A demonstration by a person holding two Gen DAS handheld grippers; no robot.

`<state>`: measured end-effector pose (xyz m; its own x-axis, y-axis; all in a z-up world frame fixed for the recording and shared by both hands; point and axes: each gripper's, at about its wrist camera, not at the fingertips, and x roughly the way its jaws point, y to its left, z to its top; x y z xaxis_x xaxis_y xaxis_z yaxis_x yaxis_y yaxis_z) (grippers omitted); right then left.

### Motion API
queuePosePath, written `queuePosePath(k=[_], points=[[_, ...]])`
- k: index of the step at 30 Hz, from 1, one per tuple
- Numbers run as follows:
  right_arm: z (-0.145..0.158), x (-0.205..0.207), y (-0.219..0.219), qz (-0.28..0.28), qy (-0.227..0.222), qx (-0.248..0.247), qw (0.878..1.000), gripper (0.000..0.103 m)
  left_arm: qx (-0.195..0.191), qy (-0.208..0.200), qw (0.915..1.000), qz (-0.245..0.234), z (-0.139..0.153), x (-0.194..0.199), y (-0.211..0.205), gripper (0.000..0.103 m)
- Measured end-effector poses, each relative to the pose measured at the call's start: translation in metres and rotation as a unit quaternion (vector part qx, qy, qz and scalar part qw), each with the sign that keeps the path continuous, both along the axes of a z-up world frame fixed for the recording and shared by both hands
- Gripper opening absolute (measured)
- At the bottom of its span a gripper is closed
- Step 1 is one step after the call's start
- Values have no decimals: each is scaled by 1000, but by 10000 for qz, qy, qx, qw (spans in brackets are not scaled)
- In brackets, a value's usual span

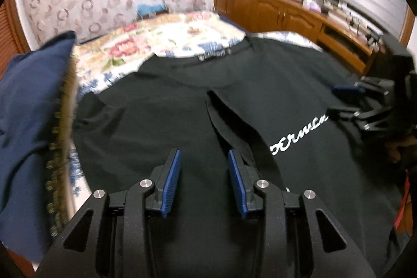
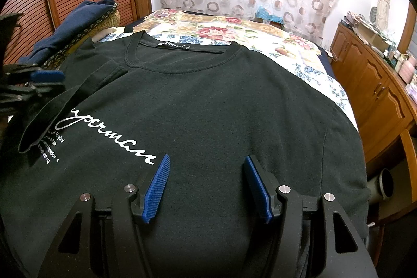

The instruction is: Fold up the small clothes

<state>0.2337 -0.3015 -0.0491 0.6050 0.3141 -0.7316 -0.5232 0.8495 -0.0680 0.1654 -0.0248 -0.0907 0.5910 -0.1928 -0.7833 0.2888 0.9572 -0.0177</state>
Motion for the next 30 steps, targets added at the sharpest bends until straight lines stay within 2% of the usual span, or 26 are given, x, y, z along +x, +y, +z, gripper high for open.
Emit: queuePosePath(k=[3,12,20,25,30], points=[[0,0,0,-1,-2,-2,10000,61,125,75,9999,-35,-7,4,-8,39],[0,0,0,-2,2,4,10000,62,-31,39,9997,-248,-2,2,-34,39],[4,-3,-7,-91,-72,125,9999,62,-121,26,9997,-215,-3,0,-31,40],[21,-15,-40,-354,-297,336,9984,62,-72,-55,9997,-223,-4,2,-34,43],[31,-23,-88,-779,-498,303,9953,62,-141,-111,9996,-206,-5,2,-32,45]])
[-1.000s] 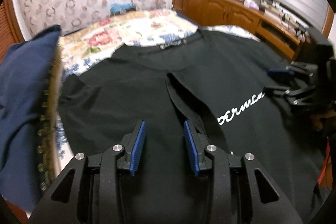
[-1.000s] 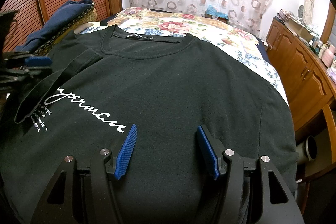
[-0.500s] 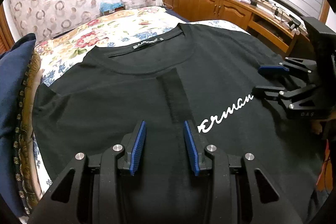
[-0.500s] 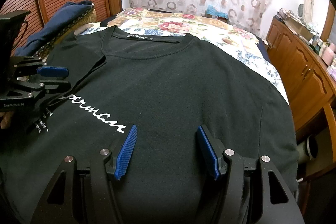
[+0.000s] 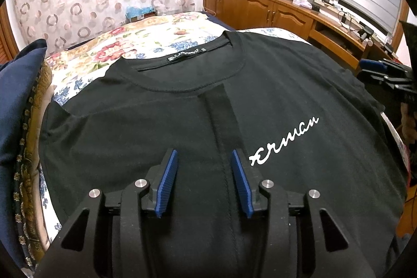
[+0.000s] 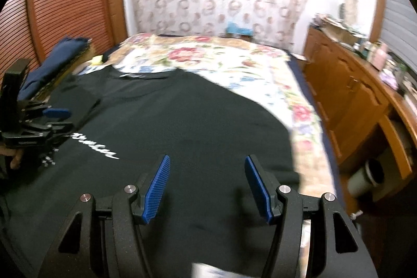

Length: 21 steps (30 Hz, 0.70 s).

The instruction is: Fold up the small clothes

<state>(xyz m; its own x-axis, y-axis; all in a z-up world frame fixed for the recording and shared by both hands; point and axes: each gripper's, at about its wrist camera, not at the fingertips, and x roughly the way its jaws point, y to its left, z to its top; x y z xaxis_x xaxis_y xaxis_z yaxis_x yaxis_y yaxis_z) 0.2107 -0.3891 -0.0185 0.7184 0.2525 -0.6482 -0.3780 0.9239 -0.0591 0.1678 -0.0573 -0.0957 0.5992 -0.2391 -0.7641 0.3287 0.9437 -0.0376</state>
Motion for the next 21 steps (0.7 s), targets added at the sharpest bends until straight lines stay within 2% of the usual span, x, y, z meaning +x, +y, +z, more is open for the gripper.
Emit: queuePosePath(k=[5,7,10,13,19,21], points=[[-18,5,-50,-466,261,-122,9985,61,-14,5,10000,-3,0,0,0,45],[-28,7,-68,-655,422,-45,9970,57,-22,7,10000,-1,0,0,-1,46],[-39,8,-87,-802,636,194,9946,56,3,0,10000,4,0,0,0,46],[-42,7,-90,-753,762,346,9936,56,15,-3,10000,20,-1,0,0,48],[-36,15,-100,-565,970,612,9918,48,34,-2,10000,62,-1,1,0,51],[-38,21,-104,-519,1008,688,9912,40,41,-3,10000,66,-1,1,0,51]])
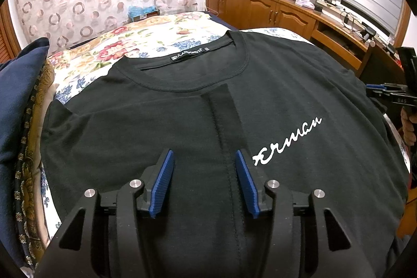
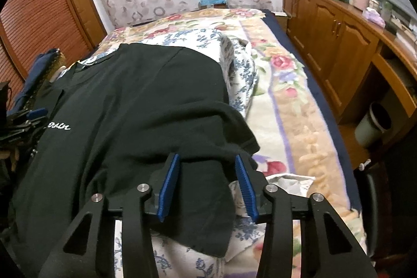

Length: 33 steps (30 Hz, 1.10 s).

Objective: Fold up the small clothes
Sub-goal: 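Grasp the shirt side edge with the right tool and fold it toward the print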

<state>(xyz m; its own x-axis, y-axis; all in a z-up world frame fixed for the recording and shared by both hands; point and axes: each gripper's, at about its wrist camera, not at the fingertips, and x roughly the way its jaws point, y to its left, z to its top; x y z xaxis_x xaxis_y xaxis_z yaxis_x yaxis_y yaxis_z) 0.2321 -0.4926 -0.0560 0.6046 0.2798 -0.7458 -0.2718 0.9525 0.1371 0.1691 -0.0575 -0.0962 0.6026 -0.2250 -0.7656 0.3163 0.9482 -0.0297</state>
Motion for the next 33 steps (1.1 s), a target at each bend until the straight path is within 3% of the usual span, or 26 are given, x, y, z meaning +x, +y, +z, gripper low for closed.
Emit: queuePosePath(k=[3,5,6,8,14,20,24,33], points=[[1,1,-1,87,28,107,9999,28,28,2,10000,63,0,1,1,56],[1,-3,3,56,-51,-118,9999,21,28,13,9999,113,-1,3,4,60],[2,-4,5,40,-110,-291,9995,10,15,20,9999,119,-1,3,4,60],[4,-7,11,55,-220,-641,9977,5,10,23,9999,122,-1,4,5,60],[9,-11,28,331,-356,-977,9940,1,24,31,9998,170,-2,6,7,64],[32,-14,34,499,-734,-664,9938,1,36,34,9998,201,-2,5,6,66],[44,-21,59,929,-915,-518,9901,1,25,38,9998,202,-3,6,6,66],[37,-34,86,1593,-915,-243,9827,1,3,38,9998,198,-3,5,6,66]])
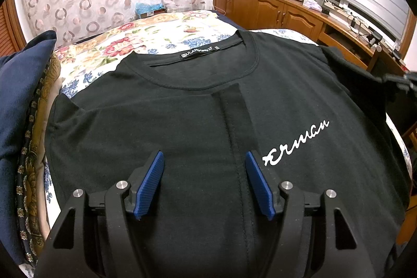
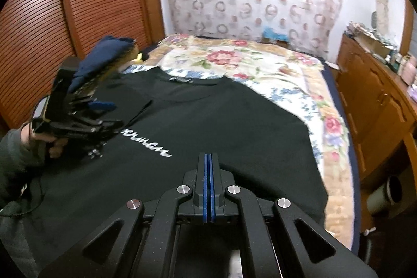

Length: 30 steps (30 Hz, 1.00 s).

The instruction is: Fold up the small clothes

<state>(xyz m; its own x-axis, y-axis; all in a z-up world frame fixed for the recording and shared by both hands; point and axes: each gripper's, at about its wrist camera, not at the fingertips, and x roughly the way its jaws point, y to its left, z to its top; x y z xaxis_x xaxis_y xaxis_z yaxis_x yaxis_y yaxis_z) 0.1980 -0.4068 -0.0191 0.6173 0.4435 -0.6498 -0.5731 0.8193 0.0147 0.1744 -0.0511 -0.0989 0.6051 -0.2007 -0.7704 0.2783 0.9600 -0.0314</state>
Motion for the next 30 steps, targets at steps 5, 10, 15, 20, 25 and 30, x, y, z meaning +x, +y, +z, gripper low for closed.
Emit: queuePosePath(k=[5,10,15,20,25,30], points=[[-25,2,8,175,358,-198,9990,1,-238,-86,9996,132,6,-8,10,66],[-47,4,9,130,485,-362,9981,1,-305,-422,9983,248,25,-27,19,66],[-32,2,14,61,337,-189,9992,2,-412,-664,9961,416,40,-46,31,66],[1,-8,-3,-93,-153,-22,9998,19,-466,-812,9946,441,48,-61,34,66],[-1,3,-36,-679,-359,-184,9969,35,-395,-953,9941,345,53,-72,27,66],[-35,36,-68,-1277,-24,-482,9906,36,-422,-987,9939,236,53,-80,23,66]])
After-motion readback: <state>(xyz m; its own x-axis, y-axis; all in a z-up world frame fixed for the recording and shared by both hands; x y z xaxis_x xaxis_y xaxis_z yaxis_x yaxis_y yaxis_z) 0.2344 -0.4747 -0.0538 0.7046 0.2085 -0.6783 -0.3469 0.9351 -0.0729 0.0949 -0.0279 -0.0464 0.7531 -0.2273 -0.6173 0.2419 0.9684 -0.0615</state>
